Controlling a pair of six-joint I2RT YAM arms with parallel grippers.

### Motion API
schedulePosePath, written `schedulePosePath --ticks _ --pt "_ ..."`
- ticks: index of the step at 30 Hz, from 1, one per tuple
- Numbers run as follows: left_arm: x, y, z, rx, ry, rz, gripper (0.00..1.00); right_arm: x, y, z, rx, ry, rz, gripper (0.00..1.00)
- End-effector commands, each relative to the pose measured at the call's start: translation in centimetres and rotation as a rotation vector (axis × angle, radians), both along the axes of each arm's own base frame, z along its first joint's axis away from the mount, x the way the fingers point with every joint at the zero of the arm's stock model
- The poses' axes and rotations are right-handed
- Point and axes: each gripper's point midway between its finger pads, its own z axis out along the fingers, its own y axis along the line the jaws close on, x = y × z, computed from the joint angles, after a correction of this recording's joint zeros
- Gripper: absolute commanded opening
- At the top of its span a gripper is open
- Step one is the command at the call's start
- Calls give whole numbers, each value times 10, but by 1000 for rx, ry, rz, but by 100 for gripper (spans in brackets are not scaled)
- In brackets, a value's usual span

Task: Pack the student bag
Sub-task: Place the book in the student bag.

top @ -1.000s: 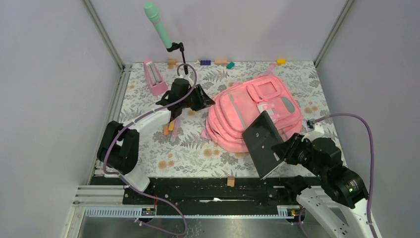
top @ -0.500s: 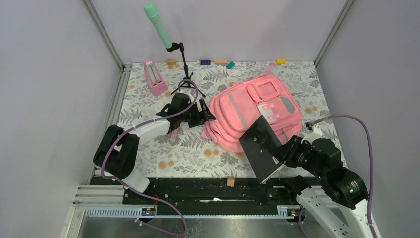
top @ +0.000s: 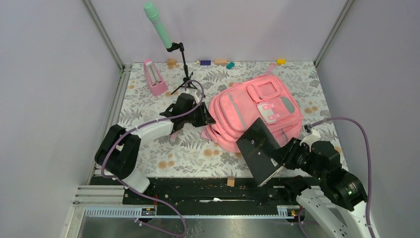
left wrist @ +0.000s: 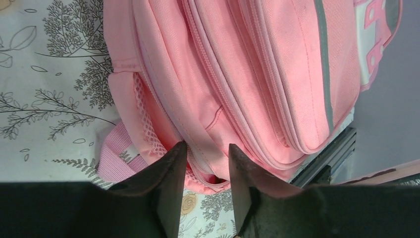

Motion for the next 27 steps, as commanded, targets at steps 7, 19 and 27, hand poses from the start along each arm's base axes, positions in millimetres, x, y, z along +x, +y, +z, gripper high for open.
schedulePosePath --ticks 7,19,27 --pt "15 -8 33 -2 -130 -14 22 5 17 36 127 -107 45 0" --pt "25 -25 118 -114 -289 -53 0 -15 16 35 149 -55 78 0" --pt "29 -38 165 -239 -363 -61 0 -28 70 53 364 -40 376 0"
